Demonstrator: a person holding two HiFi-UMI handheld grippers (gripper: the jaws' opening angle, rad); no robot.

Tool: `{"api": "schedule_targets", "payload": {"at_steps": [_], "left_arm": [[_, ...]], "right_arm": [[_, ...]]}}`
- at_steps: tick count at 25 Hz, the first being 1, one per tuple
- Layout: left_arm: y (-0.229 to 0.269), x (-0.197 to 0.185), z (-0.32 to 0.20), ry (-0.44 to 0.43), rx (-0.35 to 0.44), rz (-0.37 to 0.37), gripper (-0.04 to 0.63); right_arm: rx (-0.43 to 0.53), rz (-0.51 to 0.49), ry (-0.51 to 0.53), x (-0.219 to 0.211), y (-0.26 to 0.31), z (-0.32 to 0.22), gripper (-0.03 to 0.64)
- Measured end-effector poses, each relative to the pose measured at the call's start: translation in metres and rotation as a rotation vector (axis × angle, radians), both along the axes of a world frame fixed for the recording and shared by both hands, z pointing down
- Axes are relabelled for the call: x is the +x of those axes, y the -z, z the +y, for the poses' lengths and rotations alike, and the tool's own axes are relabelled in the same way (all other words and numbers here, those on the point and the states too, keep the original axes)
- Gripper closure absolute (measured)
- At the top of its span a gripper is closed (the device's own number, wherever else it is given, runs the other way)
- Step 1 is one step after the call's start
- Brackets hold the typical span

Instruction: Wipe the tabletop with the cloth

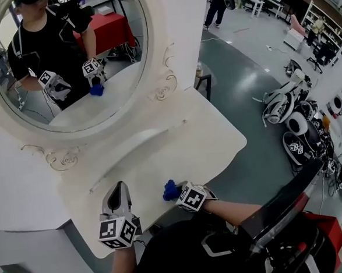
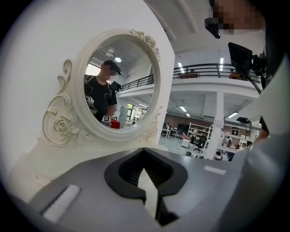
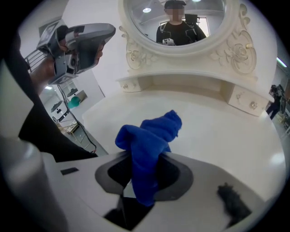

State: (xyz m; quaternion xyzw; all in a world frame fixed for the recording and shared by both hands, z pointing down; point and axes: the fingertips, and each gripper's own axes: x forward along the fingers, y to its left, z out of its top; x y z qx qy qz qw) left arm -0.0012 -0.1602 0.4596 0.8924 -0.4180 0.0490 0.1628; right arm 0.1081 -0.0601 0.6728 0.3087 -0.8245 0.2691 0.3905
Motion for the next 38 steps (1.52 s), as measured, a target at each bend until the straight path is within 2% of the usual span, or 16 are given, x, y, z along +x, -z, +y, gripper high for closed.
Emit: {"api": "schedule_targets", "payload": {"at_steps": [3, 6, 10, 13, 16, 20, 23, 26, 33, 38], "left_arm": [[0.001, 0.002, 0.004, 0.006, -0.001, -0.007, 0.588], [0.002, -0.005, 0.005, 0.05, -0.002, -0.014, 0.588], [0.002, -0.019, 0.009, 0.119, -0.01, -0.023, 0.588], [0.003, -0.026, 0.011, 0.152, -0.009, -0.025, 0.588], [0.001, -0.031, 0.012, 0.173, -0.016, -0.029, 0.588], [0.0, -0.033, 0.013, 0.178, -0.021, -0.035, 0.588], [0.004, -0.027, 0.011, 0.16, -0.013, -0.03, 0.588], [0.007, -0.017, 0.012, 0.124, -0.008, -0.021, 0.588], [0.003, 0.009, 0.018, 0.031, -0.018, -0.012, 0.588], [0.003, 0.027, 0.019, -0.028, -0.013, 0.001, 0.588]], "right_arm": [[0.025, -0.048, -0.023, 0.01, 0.01, -0.019, 0.488], [0.122, -0.062, -0.103, 0.028, 0.023, -0.081, 0.488], [0.19, -0.026, -0.169, 0.045, 0.031, -0.167, 0.488], [0.191, 0.011, -0.191, 0.049, 0.022, -0.207, 0.488], [0.163, 0.054, -0.205, 0.053, 0.002, -0.22, 0.488], [0.174, 0.058, -0.216, 0.052, -0.005, -0.209, 0.488], [0.135, 0.044, -0.207, 0.053, -0.006, -0.193, 0.488], [0.075, 0.022, -0.217, 0.056, -0.006, -0.17, 0.488], [0.072, 0.012, -0.213, 0.065, -0.004, -0.104, 0.488], [0.041, -0.02, -0.252, 0.073, -0.003, -0.061, 0.489]]}}
